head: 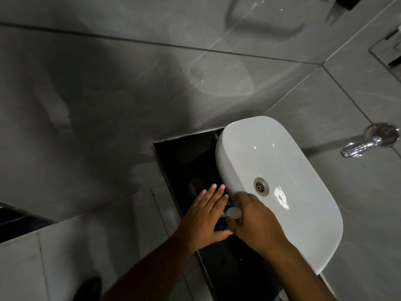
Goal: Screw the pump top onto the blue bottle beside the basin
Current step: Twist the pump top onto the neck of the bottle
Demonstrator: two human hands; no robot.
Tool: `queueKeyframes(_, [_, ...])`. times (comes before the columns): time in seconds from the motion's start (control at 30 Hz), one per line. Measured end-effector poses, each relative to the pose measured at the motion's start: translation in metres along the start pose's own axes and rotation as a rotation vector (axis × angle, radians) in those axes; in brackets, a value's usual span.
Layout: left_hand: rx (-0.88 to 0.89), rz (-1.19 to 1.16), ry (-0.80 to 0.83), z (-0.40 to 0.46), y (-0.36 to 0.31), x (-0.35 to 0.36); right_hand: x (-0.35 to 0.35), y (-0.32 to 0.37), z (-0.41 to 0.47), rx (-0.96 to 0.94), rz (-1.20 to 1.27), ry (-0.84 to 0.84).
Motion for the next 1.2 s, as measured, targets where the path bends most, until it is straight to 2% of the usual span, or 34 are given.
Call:
queueKeyframes(0.07, [-0.001,-0.012,-0.003,0.0,0.0,-0.001,0.001,0.003,0.001,-0.04,0.012,0.038])
queueKeyframes(0.17, [0.006,-0.013,-0.006,0.0,-0.001,-0.001,-0.002,-0.001,0.003,0.005,0.001,0.015])
queueKeyframes(0.27, [0.002,-0.009,-0.008,0.0,-0.001,0.0,-0.001,-0.003,0.003,-0.029,-0.041,0.0])
queueKeyframes(0.47, [0.006,-0.007,-0.009,0.0,0.0,0.0,0.005,-0.011,-0.006,-0.14,0.102,0.062])
queueKeyframes(0.67, [0.01,0.021,-0.022,-0.002,0.0,-0.001,0.002,-0.023,-0.002,-0.049,0.032,0.038])
queueKeyframes(0.8, [0.012,0.02,-0.025,-0.002,-0.001,-0.001,0.005,-0.023,-0.003,-0.113,0.173,0.047])
queueKeyframes(0.87, [0.009,0.025,-0.021,-0.002,-0.001,-0.001,0.007,-0.019,-0.002,-0.134,0.143,0.061])
queueKeyframes(1.03, [0.0,0.027,-0.009,-0.001,0.0,0.0,0.003,-0.02,0.004,-0.05,0.07,-0.028])
queueKeyframes(1.2, [0.001,0.02,-0.009,-0.002,0.001,0.0,0.008,-0.018,0.0,-0.102,0.243,0.029])
Point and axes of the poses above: each hand's wrist, its own z-axis towards the middle knuckle, its own x-axis out of the palm, y = z × x, the point moved 6 cm from there along z, towards the middle knuckle, and after that the axes turned 10 degrees about -x, right-handed, at the moved point
